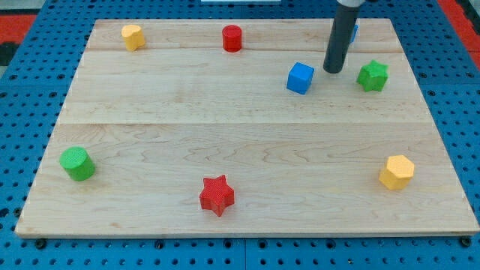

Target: Slide the blue cube vertically below the yellow heart

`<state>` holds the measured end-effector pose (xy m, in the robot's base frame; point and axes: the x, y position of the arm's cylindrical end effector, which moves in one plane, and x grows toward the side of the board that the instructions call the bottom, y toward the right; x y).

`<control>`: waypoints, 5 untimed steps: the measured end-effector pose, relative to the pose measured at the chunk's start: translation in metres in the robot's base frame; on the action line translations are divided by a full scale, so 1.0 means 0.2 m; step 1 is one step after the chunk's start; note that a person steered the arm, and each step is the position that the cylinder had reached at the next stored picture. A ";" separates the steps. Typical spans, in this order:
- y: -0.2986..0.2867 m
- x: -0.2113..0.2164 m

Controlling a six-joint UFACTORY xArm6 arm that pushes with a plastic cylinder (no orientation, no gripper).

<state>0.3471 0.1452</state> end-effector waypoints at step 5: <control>-0.75 -0.05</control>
<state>0.3369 -0.0044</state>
